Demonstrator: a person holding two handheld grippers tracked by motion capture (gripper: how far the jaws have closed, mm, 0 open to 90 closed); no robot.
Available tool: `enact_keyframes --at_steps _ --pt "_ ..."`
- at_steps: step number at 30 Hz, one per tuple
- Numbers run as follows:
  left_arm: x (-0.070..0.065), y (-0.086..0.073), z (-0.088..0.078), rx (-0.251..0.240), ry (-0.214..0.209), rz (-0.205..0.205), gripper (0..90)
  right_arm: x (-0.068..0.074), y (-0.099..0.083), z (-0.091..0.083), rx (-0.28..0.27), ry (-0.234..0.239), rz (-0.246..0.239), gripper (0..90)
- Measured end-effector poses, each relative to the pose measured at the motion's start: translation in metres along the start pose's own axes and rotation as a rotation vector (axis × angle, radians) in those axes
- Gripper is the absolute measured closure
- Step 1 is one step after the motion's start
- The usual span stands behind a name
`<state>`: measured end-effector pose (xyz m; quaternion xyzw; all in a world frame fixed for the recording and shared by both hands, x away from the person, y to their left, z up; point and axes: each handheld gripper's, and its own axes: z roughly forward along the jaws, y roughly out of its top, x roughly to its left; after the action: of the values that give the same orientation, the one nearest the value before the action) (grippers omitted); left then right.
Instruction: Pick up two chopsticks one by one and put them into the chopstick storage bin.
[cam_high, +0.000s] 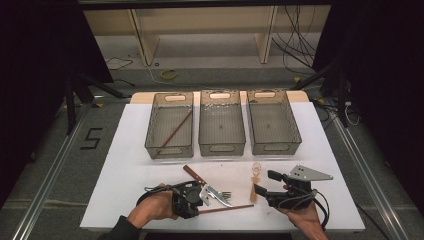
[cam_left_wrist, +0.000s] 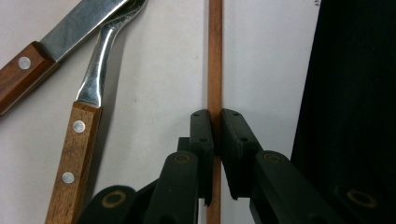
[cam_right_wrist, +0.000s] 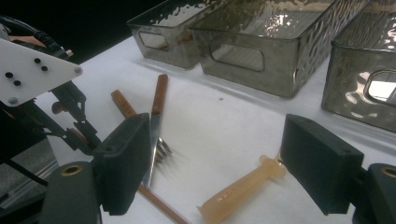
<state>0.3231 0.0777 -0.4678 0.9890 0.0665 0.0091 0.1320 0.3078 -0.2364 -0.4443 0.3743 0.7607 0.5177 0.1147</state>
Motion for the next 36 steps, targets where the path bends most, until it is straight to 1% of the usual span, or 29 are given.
enact_keyframes --at_steps 3,7,10,11,12,14,15,17,18,19,20,21,24,26,28,32,34,35,36 --pt "-0.001 0.000 0.000 -0.001 0.005 0.011 83.0 0.000 0.000 0.000 0.003 0.000 -0.002 25.6" --pt "-0.001 -0.001 -0.001 -0.008 0.000 0.013 83.1 0.000 0.000 0.000 0.001 0.000 0.000 25.6" --pt "-0.001 -0.001 -0.003 -0.025 -0.006 0.016 83.1 0.000 0.000 0.000 -0.001 0.000 0.001 25.6" --pt "-0.002 -0.001 -0.004 -0.039 -0.004 0.006 83.2 0.000 0.000 0.000 0.000 -0.001 0.000 25.6" --pt "-0.002 -0.001 -0.006 -0.039 -0.001 0.014 83.1 0.000 0.000 0.000 -0.001 0.000 0.000 25.5" --pt "-0.002 -0.001 -0.009 -0.052 -0.006 0.015 83.2 -0.001 0.000 -0.001 -0.003 -0.003 0.000 25.5" --pt "-0.002 -0.001 -0.011 -0.058 -0.001 0.016 83.1 -0.001 0.000 -0.001 -0.004 -0.003 0.000 25.6" --pt "-0.002 -0.001 -0.014 -0.073 -0.015 0.009 83.1 -0.001 0.001 -0.002 -0.008 -0.007 0.003 25.5" --pt "-0.002 -0.001 -0.016 -0.084 -0.009 0.008 83.2 -0.002 0.001 -0.002 -0.012 -0.009 0.002 25.6" --pt "-0.002 -0.001 -0.017 -0.087 -0.016 0.006 83.2 -0.002 0.001 -0.003 -0.013 -0.011 0.002 25.5" --pt "-0.002 -0.002 -0.019 -0.088 -0.012 0.009 83.2 -0.002 0.001 -0.003 -0.018 -0.014 0.002 25.5" --pt "-0.002 -0.002 -0.020 -0.102 -0.008 0.002 83.2 -0.002 0.002 -0.004 -0.023 -0.018 0.002 25.5" --pt "-0.001 -0.003 -0.027 -0.122 -0.001 -0.008 83.1 -0.004 0.002 -0.006 -0.035 -0.028 0.010 25.6" --pt "0.001 -0.005 -0.031 -0.139 0.009 -0.027 83.2 -0.004 0.002 -0.006 -0.039 -0.032 0.012 25.5" --pt "0.004 -0.008 -0.035 -0.144 0.014 -0.038 83.1 -0.004 0.002 -0.007 -0.052 -0.040 0.009 25.5" --pt "0.010 -0.014 -0.042 -0.189 0.041 -0.097 83.1 -0.005 0.003 -0.009 -0.063 -0.057 0.017 25.4" --pt "0.014 -0.017 -0.046 -0.209 0.050 -0.115 83.1 -0.006 0.002 -0.009 -0.066 -0.059 0.019 25.4" --pt "0.016 -0.018 -0.048 -0.221 0.057 -0.133 83.1 -0.006 0.002 -0.009 -0.066 -0.059 0.019 25.5" --pt "0.017 -0.020 -0.050 -0.228 0.070 -0.147 83.1 -0.006 0.002 -0.009 -0.066 -0.060 0.018 25.4"
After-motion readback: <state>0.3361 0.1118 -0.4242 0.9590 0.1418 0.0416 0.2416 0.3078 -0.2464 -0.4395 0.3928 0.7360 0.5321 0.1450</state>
